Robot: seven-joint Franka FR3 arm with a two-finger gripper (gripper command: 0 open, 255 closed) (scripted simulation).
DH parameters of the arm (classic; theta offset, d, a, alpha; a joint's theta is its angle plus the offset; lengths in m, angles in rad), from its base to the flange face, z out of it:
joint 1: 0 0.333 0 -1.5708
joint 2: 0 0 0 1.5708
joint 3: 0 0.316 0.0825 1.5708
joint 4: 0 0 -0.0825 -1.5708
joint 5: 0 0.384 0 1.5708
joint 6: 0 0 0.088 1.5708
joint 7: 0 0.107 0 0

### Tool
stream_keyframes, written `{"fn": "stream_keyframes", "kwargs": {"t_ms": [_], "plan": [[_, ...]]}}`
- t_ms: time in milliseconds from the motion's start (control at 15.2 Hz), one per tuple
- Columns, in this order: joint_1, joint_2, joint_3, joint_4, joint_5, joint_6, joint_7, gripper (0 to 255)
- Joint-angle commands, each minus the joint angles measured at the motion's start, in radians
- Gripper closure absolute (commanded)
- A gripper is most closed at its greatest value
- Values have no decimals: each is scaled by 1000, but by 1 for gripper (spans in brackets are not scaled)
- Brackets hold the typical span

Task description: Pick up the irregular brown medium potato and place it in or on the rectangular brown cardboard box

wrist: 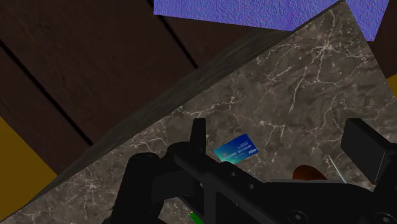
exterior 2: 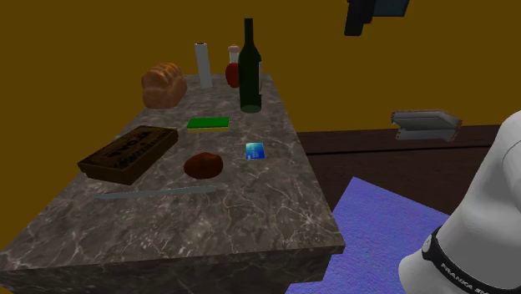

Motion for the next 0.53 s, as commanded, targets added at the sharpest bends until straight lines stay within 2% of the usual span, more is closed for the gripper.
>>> {"fn": "stream_keyframes", "kwargs": {"t_ms": [0,462], "plan": [[0,0,0,0,0,0,0,0],[44,145,-60,-88,52,244,-100,0]]}}
